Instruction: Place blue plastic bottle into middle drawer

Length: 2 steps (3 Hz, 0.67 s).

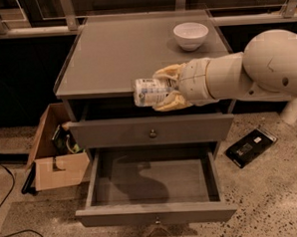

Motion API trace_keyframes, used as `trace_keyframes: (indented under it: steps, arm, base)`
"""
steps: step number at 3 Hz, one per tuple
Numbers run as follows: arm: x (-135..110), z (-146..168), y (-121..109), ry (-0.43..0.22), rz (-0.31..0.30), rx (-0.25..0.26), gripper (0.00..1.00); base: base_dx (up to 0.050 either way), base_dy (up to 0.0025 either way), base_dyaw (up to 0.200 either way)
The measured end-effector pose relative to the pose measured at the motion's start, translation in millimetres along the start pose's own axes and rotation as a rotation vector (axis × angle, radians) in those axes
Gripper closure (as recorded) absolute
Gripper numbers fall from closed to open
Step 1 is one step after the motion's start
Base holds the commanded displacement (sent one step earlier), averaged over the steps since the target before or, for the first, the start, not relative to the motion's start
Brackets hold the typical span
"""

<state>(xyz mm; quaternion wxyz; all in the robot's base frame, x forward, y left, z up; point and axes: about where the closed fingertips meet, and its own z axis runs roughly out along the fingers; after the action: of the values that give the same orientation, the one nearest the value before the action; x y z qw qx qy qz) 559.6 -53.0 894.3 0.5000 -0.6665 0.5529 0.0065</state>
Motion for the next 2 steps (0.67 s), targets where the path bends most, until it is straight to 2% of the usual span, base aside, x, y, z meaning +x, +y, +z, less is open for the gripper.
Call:
trace_keyframes:
  steps: [2]
  arm:
    - [11, 8, 26, -0.092, 0.064, -0.065, 1.0]
  base:
    - [0.0, 0.0, 0.0]
